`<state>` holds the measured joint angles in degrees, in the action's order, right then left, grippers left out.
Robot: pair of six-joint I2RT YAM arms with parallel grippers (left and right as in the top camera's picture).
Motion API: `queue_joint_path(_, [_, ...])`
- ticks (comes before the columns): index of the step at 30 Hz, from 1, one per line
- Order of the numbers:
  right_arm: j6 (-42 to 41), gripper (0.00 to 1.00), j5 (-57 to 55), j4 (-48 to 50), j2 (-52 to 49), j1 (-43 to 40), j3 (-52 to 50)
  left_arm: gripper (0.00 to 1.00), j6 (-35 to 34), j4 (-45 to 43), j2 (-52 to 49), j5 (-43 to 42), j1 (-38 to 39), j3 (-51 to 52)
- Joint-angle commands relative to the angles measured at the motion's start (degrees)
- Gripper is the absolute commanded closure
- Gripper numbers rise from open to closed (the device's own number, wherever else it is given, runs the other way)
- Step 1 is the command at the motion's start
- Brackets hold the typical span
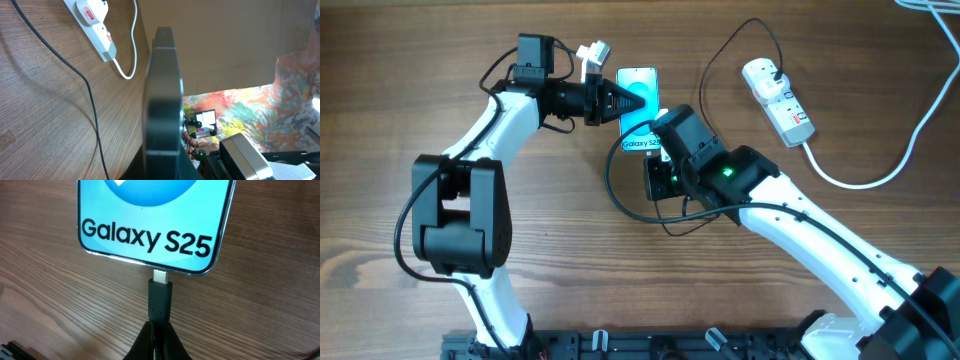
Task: Plug charger to phone and switch on socket
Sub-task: 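Push the USB-C plug up into the phone's port with the right gripper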
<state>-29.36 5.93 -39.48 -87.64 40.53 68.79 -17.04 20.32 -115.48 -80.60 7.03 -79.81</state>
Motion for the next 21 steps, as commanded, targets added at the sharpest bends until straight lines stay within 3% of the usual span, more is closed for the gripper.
queue_joint_path(1, [-0.59,0.96,1.66,1.20,0.87,0.13,0.57,0.96,-0.33,-0.24,1.60,-1.18,-0.15,-0.55])
queue_joint_path(21, [-1.27,0.96,3.98,1.33,0.85,0.13,0.46,0.96,-0.33,-1.75,1.60,-5.31,-0.15,-0.55])
